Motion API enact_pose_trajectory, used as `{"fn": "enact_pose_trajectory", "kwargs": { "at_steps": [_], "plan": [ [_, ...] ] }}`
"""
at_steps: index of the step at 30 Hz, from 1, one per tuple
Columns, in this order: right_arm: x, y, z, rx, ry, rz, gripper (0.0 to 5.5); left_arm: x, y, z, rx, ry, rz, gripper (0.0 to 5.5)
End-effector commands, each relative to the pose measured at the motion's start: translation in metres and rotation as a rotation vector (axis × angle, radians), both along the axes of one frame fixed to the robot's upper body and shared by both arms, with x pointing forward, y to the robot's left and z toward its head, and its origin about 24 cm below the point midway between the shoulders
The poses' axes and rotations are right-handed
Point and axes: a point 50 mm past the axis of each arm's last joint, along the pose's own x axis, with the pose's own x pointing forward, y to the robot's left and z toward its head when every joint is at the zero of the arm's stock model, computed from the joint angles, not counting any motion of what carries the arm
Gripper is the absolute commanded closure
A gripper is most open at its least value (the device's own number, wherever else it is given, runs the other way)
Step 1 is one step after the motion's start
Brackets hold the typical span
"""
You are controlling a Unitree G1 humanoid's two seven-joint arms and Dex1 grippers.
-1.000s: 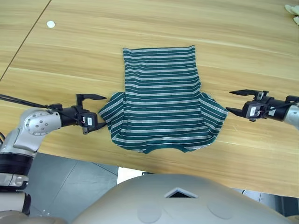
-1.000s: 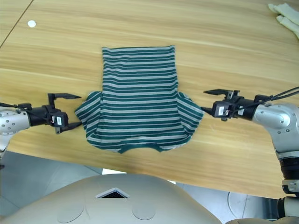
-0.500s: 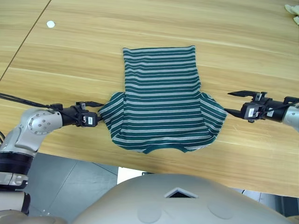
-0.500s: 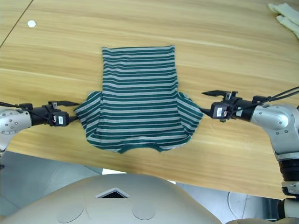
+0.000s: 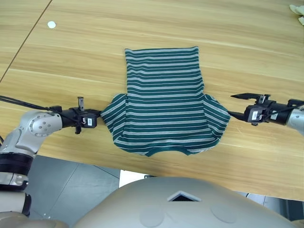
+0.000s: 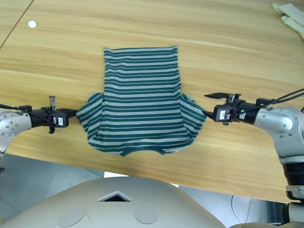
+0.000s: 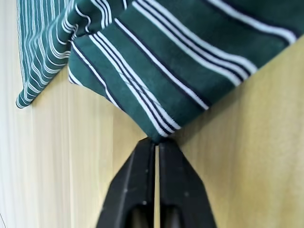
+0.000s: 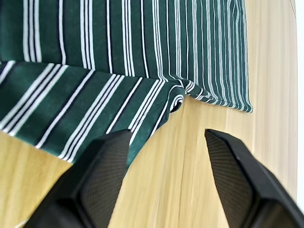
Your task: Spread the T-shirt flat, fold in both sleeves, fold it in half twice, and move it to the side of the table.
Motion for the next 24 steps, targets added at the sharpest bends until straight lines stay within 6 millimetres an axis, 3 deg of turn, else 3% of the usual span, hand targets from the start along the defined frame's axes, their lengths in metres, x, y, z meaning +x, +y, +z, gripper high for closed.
{"fn": "enact_pose_trajectory", "kwargs": {
  "at_steps": [1,5,10,15,19,24],
  "plan": [
    [0.0,-0.002,0.0,0.009,-0.002,-0.008,2.62,-0.002,-0.005,-0.004,-0.017,0.013,-0.034,5.47],
    [0.0,-0.003,-0.001,0.012,-0.003,-0.01,2.62,-0.004,-0.013,0.0,-0.091,0.008,-0.069,5.47],
    [0.0,-0.004,-0.003,0.016,-0.002,-0.013,2.62,0.004,-0.008,0.007,-0.129,-0.041,-0.016,5.47],
    [-0.001,-0.004,-0.005,0.014,-0.001,-0.004,2.62,-0.005,-0.024,0.022,-0.271,-0.06,-0.102,5.47],
    [-0.001,-0.003,-0.005,0.016,-0.003,0.006,2.62,-0.004,-0.025,0.027,-0.29,-0.071,-0.108,5.47],
    [-0.001,-0.002,-0.005,0.017,-0.006,0.011,2.62,-0.012,-0.047,0.03,-0.403,-0.054,-0.169,5.47]
  ]
}}
